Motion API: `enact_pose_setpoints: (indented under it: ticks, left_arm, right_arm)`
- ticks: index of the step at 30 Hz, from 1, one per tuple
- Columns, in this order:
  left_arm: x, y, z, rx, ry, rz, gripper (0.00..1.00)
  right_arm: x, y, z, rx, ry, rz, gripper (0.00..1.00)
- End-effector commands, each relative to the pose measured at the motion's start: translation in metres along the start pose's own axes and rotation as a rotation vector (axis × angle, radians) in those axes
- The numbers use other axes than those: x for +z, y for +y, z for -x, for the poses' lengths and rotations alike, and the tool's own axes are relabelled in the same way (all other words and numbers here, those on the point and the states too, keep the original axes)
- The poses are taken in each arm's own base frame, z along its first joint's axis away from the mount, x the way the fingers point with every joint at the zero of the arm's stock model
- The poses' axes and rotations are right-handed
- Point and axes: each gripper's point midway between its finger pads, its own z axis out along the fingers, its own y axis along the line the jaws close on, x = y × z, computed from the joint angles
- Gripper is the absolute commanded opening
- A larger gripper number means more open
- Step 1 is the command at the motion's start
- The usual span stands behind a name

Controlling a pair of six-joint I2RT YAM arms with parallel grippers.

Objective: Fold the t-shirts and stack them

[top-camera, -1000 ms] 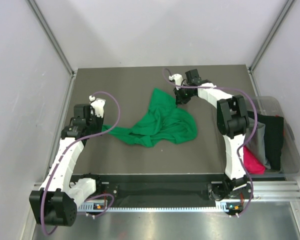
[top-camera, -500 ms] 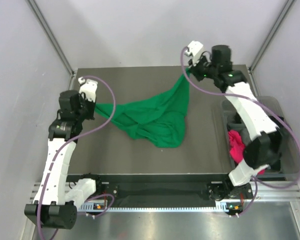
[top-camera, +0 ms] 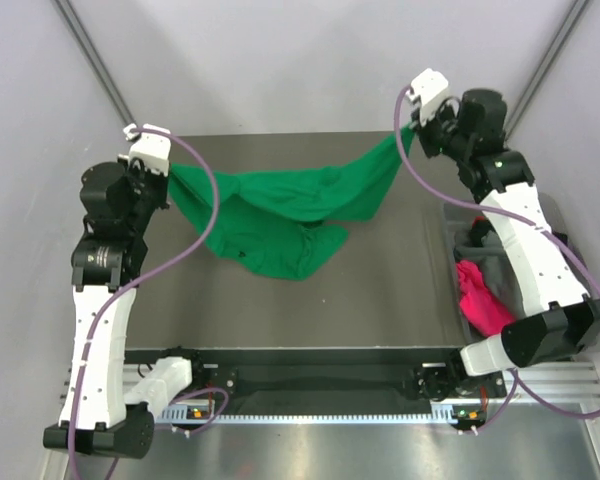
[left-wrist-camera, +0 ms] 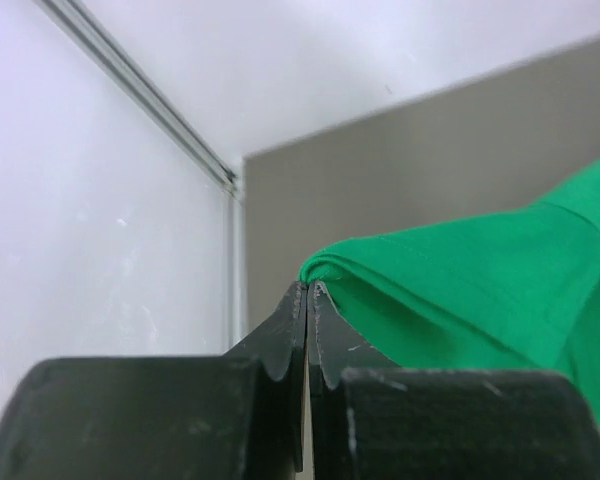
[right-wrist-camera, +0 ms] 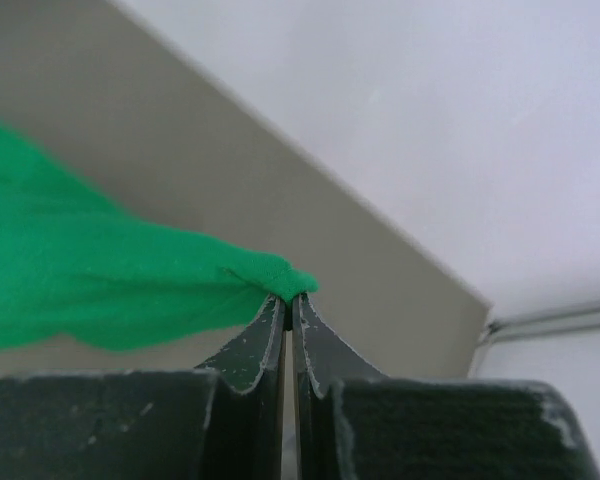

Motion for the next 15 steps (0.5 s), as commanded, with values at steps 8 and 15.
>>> enact_pose_setpoints:
  ticks: [8, 15]
  left_arm:
    - [0.011, -0.066, -0.102, -0.031, 0.200, -0.232, 0.00]
    - [0.052, -0.054, -0.085, -0.122, 0.178, -0.147, 0.00]
  right_arm:
    - [0.018, 0.058, -0.114, 0.095, 0.222, 0.118, 0.00]
    - [0.086, 0.010, -0.088, 0.131, 0.153, -0.033, 0.00]
